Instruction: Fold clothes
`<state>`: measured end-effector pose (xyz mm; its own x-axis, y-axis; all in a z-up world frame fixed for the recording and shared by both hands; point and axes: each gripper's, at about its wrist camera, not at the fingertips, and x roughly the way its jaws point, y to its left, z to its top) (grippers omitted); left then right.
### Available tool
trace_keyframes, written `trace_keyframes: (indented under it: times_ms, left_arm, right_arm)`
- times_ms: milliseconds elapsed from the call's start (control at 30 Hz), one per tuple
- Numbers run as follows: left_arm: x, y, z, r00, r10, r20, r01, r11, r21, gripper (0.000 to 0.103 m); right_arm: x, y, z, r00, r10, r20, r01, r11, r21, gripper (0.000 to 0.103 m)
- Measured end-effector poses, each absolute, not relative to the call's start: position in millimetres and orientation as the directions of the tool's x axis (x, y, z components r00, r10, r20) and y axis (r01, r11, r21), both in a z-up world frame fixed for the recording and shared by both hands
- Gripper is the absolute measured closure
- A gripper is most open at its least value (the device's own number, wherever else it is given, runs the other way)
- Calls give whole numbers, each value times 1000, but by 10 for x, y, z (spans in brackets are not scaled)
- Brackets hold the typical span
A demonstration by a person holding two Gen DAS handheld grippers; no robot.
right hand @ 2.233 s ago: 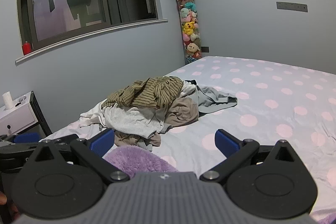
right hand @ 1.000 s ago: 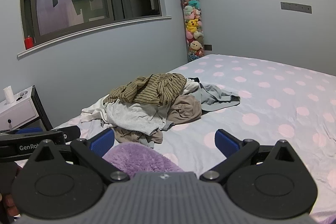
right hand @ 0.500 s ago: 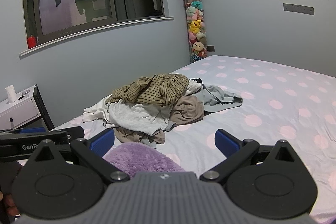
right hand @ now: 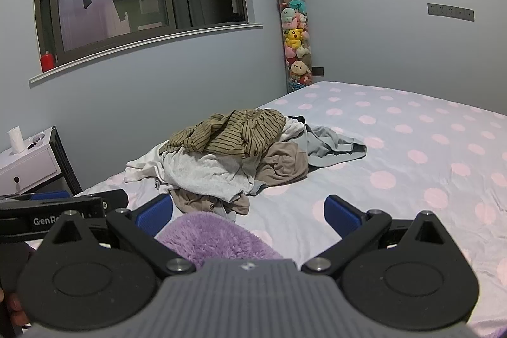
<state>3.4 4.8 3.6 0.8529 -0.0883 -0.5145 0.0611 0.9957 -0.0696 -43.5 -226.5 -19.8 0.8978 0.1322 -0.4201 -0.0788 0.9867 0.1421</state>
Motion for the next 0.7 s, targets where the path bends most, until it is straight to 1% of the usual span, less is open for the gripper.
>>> trace_keyframes:
  times_ms: [200,300,500,567,700]
  left_arm:
    - [36,37,39,860,-83,-503,62,996,-58,8]
    - [34,7,42,869,-72,-490,64,997,-33,8]
    - [55,22,55,911,-9,-412,16,1000,15,7]
    - [128,27,48,911,6,-412,7,1000,29,7]
    - [355,20,1,903,6,-430,10,999,36,7]
  right_arm:
    - [-418,-2253,-211,893,168,-417,-119,983,142,1]
    - [-400,-2239,-211,897,177,-405,-137,983,125,1]
    - [-279,-2304,-196,913,180,-366,-148,982,114,1]
    - [-239,-2326,-190,918,181,-353,-151,982,110,1]
    - [19,-2414,-255,906,204,-372,-162,977,141,1]
